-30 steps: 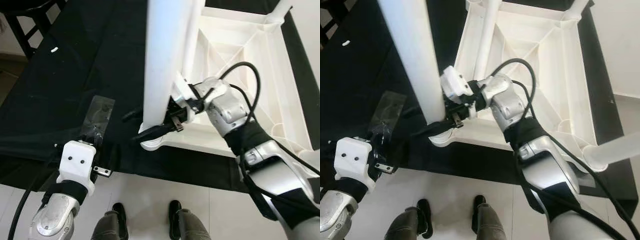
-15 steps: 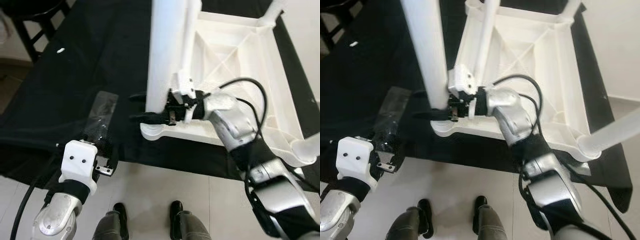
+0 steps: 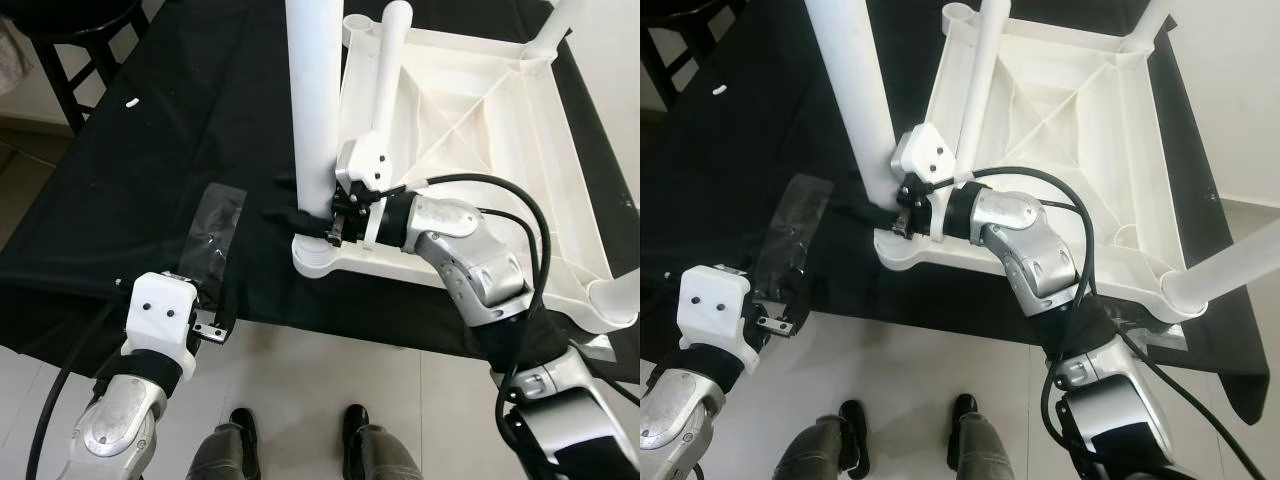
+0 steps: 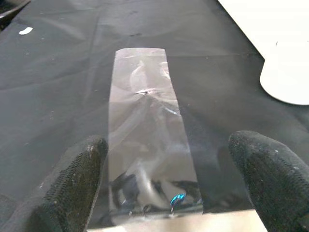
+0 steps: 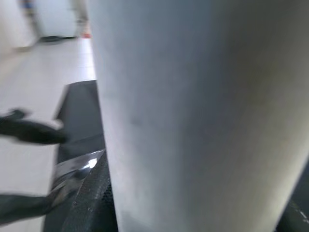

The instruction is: Building children table

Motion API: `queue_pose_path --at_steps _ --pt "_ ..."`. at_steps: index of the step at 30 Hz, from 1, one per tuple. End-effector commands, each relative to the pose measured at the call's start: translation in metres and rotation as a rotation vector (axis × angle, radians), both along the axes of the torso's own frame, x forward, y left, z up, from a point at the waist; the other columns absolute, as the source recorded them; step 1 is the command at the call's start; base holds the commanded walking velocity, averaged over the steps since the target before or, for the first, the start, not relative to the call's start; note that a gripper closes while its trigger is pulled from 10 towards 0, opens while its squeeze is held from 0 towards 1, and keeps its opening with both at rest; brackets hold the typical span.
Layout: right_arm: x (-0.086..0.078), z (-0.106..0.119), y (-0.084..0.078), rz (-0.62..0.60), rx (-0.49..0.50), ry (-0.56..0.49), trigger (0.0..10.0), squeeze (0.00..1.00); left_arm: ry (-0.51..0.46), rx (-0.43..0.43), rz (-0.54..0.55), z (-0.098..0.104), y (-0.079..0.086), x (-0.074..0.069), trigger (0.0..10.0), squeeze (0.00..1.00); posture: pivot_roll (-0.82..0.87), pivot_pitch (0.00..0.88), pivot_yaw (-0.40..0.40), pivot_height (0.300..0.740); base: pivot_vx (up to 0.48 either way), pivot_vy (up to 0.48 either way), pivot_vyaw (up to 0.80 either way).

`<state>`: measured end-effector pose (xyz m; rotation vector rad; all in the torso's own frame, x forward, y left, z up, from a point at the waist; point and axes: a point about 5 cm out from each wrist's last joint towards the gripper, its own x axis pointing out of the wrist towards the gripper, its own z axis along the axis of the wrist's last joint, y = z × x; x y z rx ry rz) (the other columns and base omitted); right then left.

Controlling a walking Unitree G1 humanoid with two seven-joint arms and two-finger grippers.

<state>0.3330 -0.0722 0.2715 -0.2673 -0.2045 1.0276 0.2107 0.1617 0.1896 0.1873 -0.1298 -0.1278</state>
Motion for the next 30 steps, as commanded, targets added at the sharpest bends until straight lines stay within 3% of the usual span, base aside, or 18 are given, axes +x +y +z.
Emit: queue_pose_path --at_steps 1,6,9,18,21,24,27,30 --pt "0.008 -0.035 -0.02 -0.231 -0.054 0.154 10.0 0.0 0.016 0.003 0.006 -0.006 0.0 0.0 10.0 0.0 -0.04 0.355 -0.058 0.74 0.0 0.0 0.0" --pt "0.003 -0.037 -0.017 -0.262 -0.032 0.166 10.0 0.0 0.012 0.003 0.007 -0.005 0.0 0.001 10.0 0.0 -0.04 0.353 -0.06 0.74 0.0 0.0 0.0" --pt "-0.007 -0.038 -0.01 -0.326 0.052 0.177 10.0 0.0 0.006 0.002 0.008 -0.005 0.001 0.002 10.0 0.0 -0.04 0.347 -0.063 0.74 0.0 0.0 0.0" --pt "-0.026 -0.046 0.0 -0.438 0.15 0.158 10.0 0.0 -0.031 0.012 0.033 0.002 0.008 0.007 10.0 0.0 -0.03 0.335 -0.056 0.74 0.0 0.0 0.0" --pt "-0.033 -0.049 0.003 -0.459 0.154 0.143 10.0 0.0 -0.043 0.016 0.04 0.005 0.011 0.009 10.0 0.0 -0.03 0.331 -0.052 0.74 0.0 0.0 0.0" --pt "-0.055 -0.065 0.015 -0.499 0.109 0.119 10.0 0.0 -0.089 0.026 0.055 0.016 0.018 0.018 10.0 0.0 -0.03 0.324 -0.044 0.74 0.0 0.0 0.0" --pt "-0.059 -0.077 0.017 -0.566 0.023 0.12 10.0 0.0 -0.137 0.028 0.055 0.029 0.022 0.026 10.0 0.0 -0.02 0.312 -0.034 0.74 0.0 0.0 0.0" --pt "-0.057 -0.078 0.015 -0.628 0.014 0.113 10.0 0.0 -0.177 0.021 0.041 0.042 0.025 0.031 10.0 0.0 -0.02 0.304 -0.031 0.74 0.0 0.0 0.0"
